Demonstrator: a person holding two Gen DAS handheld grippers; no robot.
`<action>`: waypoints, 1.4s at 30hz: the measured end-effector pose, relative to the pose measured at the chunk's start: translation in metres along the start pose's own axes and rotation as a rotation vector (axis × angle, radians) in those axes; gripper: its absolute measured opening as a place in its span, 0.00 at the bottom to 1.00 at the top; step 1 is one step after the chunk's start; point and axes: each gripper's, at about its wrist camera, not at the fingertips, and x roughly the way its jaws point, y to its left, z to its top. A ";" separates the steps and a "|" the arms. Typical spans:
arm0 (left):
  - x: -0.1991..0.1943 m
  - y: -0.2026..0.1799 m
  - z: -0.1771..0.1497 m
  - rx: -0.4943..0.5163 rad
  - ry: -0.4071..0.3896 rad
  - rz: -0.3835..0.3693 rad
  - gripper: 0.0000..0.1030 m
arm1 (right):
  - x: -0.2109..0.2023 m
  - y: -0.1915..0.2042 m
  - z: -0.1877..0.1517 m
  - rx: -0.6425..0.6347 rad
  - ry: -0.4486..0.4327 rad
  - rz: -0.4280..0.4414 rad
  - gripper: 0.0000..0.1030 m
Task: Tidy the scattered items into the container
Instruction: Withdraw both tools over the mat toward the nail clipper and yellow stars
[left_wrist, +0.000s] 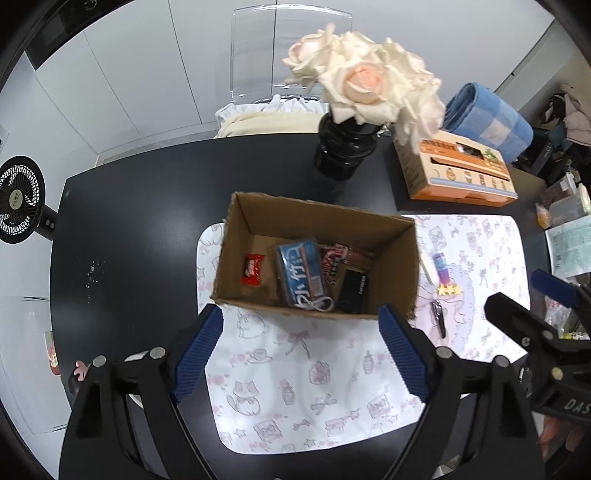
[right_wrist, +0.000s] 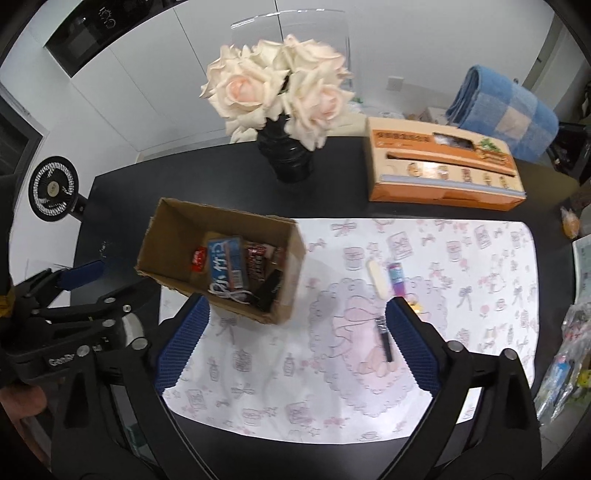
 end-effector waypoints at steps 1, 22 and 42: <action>-0.003 -0.004 -0.003 -0.001 -0.003 0.000 0.83 | -0.003 -0.003 -0.003 -0.004 -0.003 -0.009 0.96; -0.005 -0.127 -0.073 -0.005 0.006 -0.043 0.84 | -0.036 -0.120 -0.070 0.042 0.011 -0.037 0.97; 0.079 -0.205 -0.096 -0.163 0.049 -0.004 0.83 | 0.031 -0.193 -0.067 -0.144 0.122 0.045 0.72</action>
